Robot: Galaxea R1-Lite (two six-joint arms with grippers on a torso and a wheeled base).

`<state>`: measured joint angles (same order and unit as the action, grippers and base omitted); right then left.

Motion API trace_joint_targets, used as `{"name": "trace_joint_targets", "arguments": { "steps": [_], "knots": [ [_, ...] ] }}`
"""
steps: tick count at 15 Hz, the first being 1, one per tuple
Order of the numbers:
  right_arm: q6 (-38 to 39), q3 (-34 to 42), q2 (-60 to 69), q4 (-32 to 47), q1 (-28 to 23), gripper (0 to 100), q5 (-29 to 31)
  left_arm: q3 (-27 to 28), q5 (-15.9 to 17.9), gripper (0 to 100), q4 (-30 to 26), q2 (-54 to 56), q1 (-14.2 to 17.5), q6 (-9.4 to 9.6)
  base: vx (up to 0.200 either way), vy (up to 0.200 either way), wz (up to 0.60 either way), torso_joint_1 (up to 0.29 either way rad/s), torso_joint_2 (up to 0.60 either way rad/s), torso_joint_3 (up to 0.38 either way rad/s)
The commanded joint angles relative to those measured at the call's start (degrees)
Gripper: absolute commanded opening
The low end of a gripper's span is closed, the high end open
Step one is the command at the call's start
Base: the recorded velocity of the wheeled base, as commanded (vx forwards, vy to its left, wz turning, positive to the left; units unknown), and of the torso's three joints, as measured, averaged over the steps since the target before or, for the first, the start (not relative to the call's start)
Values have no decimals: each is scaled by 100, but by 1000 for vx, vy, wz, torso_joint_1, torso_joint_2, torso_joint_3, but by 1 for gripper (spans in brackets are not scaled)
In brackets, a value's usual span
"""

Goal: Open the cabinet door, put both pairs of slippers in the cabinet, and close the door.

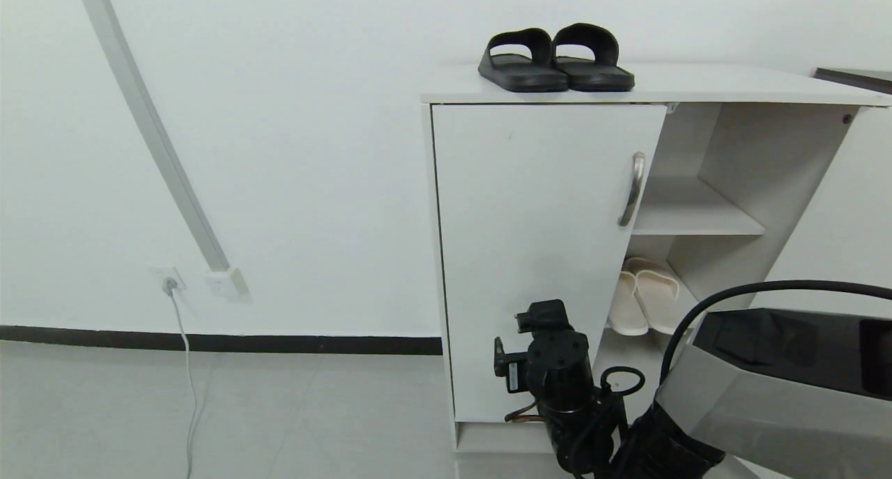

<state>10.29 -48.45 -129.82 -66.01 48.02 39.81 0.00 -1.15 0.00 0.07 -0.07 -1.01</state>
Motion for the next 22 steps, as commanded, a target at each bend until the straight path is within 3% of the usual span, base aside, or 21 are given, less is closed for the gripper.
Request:
{"name": "trace_joint_targets", "arguments": {
  "steps": [1, 6, 19, 22],
  "knots": [
    [-9, 55, -8, -70, -12, 100, -9, 0, 0, 0, 0, -7, 7, 5, 0, 0, 0, 0, 0, 0],
    [-238, 406, -8, -492, -29, 100, -378, 0, 0, 0, 0, -7, 7, 5, 0, 0, 0, 0, 0, 0],
    [-475, 459, -8, -659, -47, 100, -387, 0, 0, 0, 0, -7, 7, 13, 0, 0, 0, 0, 0, 0],
    [-475, 459, -8, -659, -47, 100, -387, 0, 0, 0, 0, -7, 7, 13, 0, 0, 0, 19, -253, -242]
  ]
}}
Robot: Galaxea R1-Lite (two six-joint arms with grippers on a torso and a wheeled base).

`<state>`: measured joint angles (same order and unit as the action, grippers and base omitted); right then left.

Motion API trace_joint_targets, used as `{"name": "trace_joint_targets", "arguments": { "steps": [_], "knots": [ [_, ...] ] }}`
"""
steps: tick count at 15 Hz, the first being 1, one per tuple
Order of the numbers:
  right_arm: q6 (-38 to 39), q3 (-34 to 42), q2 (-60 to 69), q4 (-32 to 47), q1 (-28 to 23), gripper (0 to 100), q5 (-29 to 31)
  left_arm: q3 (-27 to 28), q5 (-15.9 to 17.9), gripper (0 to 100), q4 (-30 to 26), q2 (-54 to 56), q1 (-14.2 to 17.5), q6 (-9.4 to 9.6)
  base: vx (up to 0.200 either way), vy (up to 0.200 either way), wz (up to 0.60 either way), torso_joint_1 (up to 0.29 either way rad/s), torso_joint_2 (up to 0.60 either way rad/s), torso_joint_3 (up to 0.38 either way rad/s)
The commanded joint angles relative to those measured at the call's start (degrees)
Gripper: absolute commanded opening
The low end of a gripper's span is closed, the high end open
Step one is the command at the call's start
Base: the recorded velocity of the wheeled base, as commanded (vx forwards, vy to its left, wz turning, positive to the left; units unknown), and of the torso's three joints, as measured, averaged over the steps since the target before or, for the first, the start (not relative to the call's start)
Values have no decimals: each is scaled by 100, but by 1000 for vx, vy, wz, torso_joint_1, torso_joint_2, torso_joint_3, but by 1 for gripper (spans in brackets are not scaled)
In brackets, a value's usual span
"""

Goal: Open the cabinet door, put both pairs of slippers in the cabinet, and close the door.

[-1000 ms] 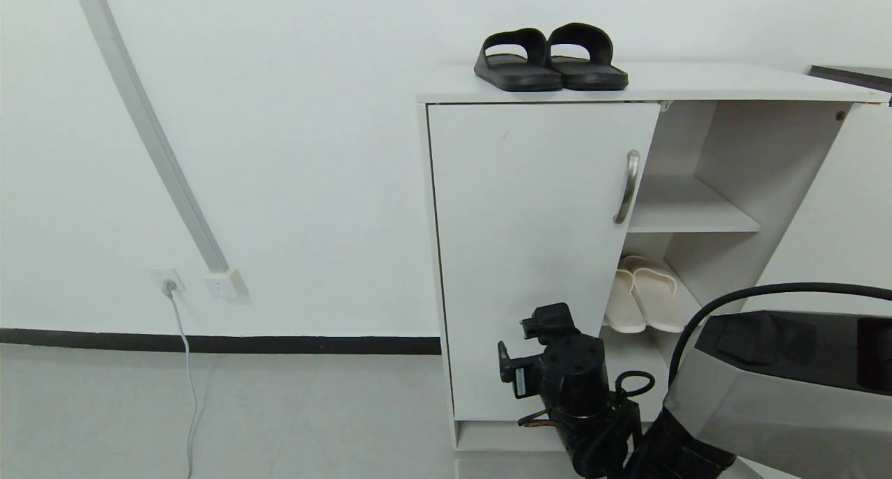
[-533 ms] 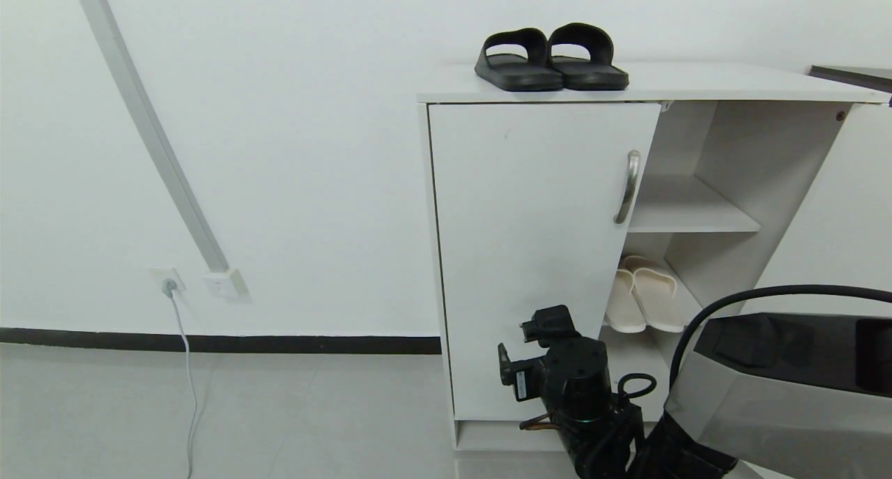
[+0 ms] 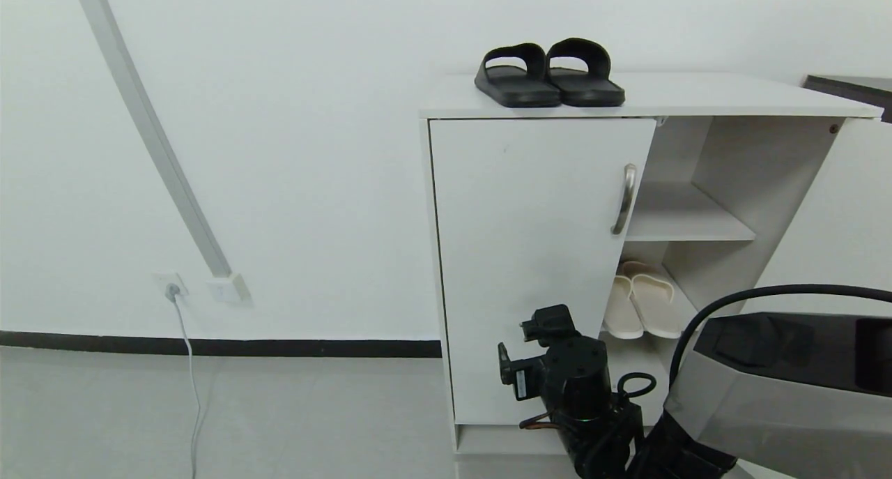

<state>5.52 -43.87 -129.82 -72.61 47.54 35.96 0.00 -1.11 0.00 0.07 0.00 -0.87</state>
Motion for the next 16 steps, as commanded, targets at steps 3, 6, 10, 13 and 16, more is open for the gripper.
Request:
{"name": "trace_joint_targets", "arguments": {
  "steps": [3, 6, 10, 13, 16],
  "knots": [
    [1, 2, -8, -8, 9, 100, -1, 0, -3, 0, 9, -7, 0, -1, 0, 0, 0, 54, -414, -351],
    [1, 37, 0, -34, 9, 100, -1, 0, -3, 0, 0, -7, 0, -1, 0, 0, 0, 106, -443, -351],
    [1, 46, -8, -52, 1, 100, -1, 0, -3, 0, 9, -7, 0, -10, 0, 0, 0, 138, -465, -338],
    [1, 37, -8, -52, 9, 100, -1, 0, -3, 0, 0, -7, 0, -1, 0, 0, 0, 168, -468, -321],
    [-7, 19, -17, -43, 1, 100, -1, 0, -3, 0, 0, -7, 0, -1, 0, 0, 0, 181, -497, -323]
  ]
}}
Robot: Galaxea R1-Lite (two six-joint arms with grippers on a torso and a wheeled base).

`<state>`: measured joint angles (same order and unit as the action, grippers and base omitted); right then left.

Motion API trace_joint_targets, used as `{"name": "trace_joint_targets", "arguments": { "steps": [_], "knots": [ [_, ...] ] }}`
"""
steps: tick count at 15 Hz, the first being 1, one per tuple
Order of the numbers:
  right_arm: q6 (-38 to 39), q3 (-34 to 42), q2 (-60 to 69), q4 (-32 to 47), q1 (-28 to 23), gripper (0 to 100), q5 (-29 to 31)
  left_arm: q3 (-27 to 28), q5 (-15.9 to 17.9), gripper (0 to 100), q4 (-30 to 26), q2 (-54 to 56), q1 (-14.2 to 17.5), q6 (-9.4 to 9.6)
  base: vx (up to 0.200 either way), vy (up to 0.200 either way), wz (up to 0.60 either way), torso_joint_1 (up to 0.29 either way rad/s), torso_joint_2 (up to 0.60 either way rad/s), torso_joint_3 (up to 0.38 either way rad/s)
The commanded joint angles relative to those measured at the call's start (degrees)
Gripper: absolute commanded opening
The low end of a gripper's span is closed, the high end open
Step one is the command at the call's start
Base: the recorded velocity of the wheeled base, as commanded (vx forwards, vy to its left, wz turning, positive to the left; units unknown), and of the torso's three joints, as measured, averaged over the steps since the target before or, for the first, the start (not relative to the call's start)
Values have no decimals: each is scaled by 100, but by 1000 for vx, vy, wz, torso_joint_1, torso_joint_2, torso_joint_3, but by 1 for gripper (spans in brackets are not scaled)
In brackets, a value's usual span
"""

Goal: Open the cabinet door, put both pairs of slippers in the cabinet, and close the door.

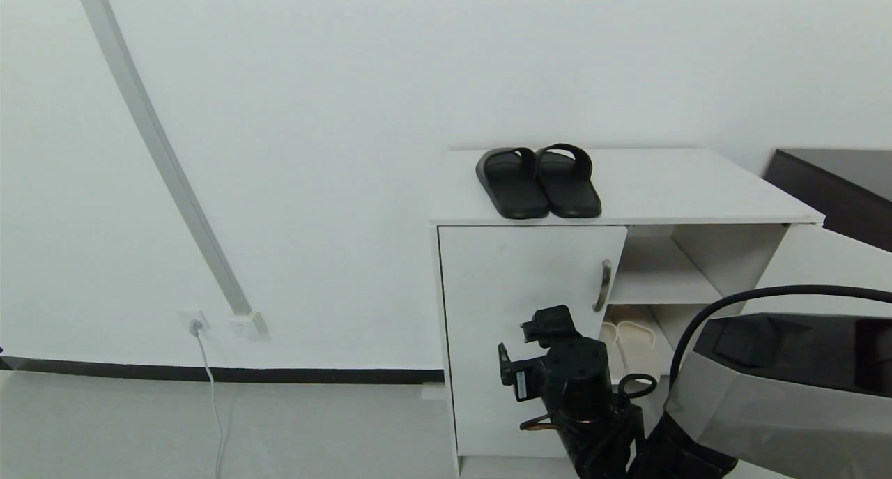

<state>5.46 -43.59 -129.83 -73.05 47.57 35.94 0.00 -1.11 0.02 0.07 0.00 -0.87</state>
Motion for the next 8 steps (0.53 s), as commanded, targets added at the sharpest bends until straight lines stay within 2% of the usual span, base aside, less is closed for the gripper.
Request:
{"name": "trace_joint_targets", "arguments": {
  "steps": [1, 8],
  "knots": [
    [-1, -26, -34, 1, -11, 100, -8, 0, -3, 0, -2, -7, 0, -1, 0, 0, 0, 193, -500, -310],
    [-1, 0, -60, -34, -19, 100, -8, 0, -12, 0, 6, -7, 0, 7, 0, 0, 0, 219, -539, -320]
  ]
}}
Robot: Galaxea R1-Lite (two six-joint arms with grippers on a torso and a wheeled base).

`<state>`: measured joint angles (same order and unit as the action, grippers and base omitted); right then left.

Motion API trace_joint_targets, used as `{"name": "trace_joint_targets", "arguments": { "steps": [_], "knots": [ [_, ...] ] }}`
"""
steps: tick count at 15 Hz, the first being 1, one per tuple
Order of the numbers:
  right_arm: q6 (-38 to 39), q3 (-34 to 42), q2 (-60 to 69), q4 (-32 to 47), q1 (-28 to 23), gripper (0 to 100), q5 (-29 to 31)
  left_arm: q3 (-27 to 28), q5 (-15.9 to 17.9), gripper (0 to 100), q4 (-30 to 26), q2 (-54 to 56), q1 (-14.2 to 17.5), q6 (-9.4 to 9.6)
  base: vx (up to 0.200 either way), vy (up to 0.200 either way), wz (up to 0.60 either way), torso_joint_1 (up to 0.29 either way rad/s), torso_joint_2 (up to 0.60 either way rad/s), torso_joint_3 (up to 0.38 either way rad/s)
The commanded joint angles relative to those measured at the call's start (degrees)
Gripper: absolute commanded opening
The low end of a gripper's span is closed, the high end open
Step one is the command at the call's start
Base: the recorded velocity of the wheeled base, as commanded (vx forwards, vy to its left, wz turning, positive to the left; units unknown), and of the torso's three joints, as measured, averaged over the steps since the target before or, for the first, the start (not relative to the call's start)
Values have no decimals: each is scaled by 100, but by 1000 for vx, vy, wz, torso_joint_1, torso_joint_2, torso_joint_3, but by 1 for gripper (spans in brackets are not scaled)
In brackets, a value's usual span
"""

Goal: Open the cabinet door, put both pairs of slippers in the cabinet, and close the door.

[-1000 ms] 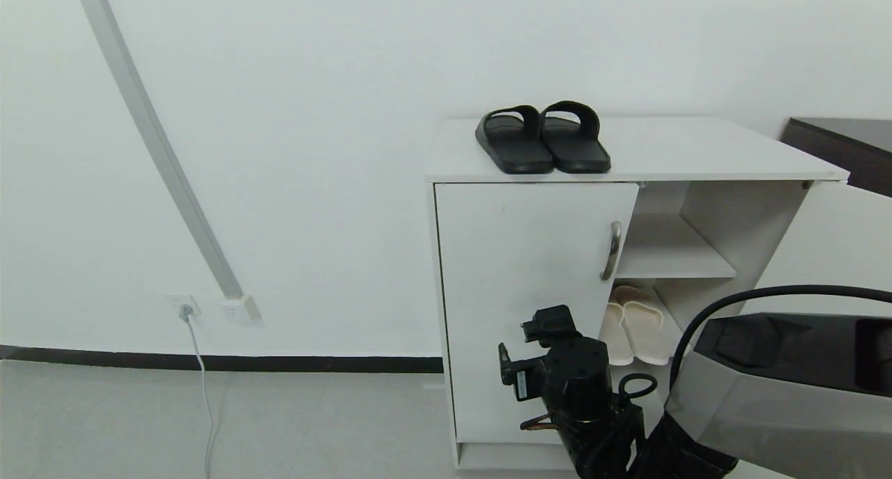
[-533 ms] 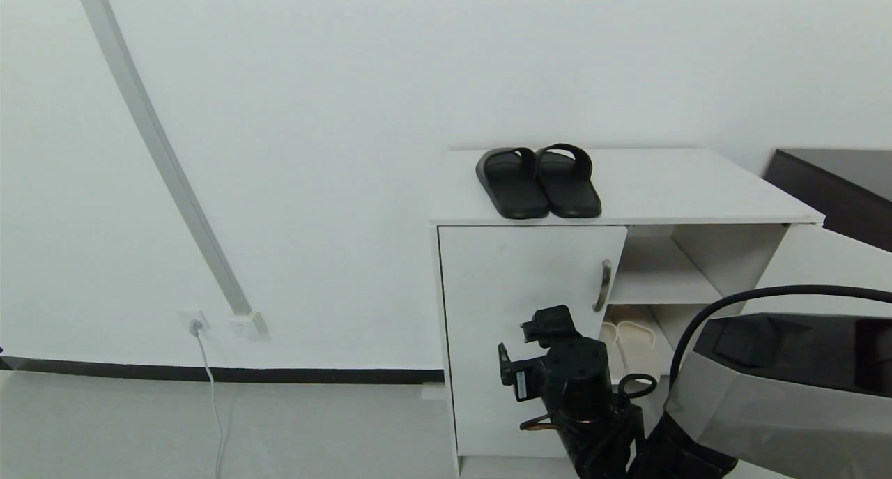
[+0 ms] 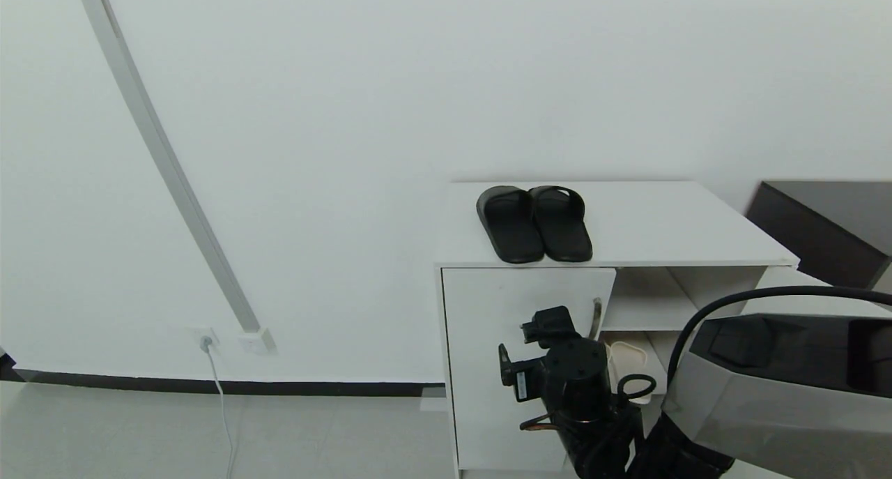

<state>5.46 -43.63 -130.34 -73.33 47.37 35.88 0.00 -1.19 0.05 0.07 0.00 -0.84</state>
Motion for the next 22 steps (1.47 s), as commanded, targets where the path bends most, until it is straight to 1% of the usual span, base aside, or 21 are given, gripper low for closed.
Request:
{"name": "trace_joint_targets", "arguments": {
  "steps": [1, 6, 12, 14, 16, 17, 18, 19, 20, 21, 22],
  "knots": [
    [-1, 4, -9, -6, 0, 100, -2, 0, -4, 0, 4, -7, 0, -4, 0, 0, 0, 242, -579, -325],
    [-45, -5, 18, -68, 0, 100, 16, 0, 5, 0, 4, -7, 0, -4, 0, 0, 0, 252, -576, -320],
    [-89, 12, 149, -68, -79, 100, -37, 0, -4, 0, 4, -7, 0, 14, 0, 0, 0, 178, -394, -214],
    [-98, -23, 237, -94, -88, 100, -46, 0, -4, 0, 4, -7, 0, 14, 0, 0, 0, 31, -67, -31],
    [-370, -84, 457, -33, -88, 100, -63, 0, 5, 0, 4, -7, 0, 14, 0, 0, 0, 0, 0, 0],
    [-362, -242, 563, 205, -79, 100, -63, 0, 5, 0, 4, -7, 0, 14, 0, 0, 0, 0, 0, 0],
    [-256, -612, 800, 969, -88, 100, -63, 0, 5, 0, -5, -7, 0, 14, 0, 0, 0, 0, 0, 0],
    [25, -919, 1090, 1866, -97, 100, -63, 0, 5, 0, 4, -7, 0, 5, 0, 0, 0, 0, 0, 0],
    [315, -1157, 1301, 2525, -105, 100, -63, 0, 5, 0, 4, -7, 0, 14, 0, 0, 0, 0, 0, 0],
    [1053, -1631, 1688, 3931, -97, 100, -11, 0, -4, 0, 4, -7, 0, 14, 0, 0, 0, 0, 0, 0],
    [1423, -1948, 1819, 4643, -88, 100, 104, 0, -4, 0, 4, -7, 0, 14, 0, 0, 0, 0, 0, 0]
  ]
}}
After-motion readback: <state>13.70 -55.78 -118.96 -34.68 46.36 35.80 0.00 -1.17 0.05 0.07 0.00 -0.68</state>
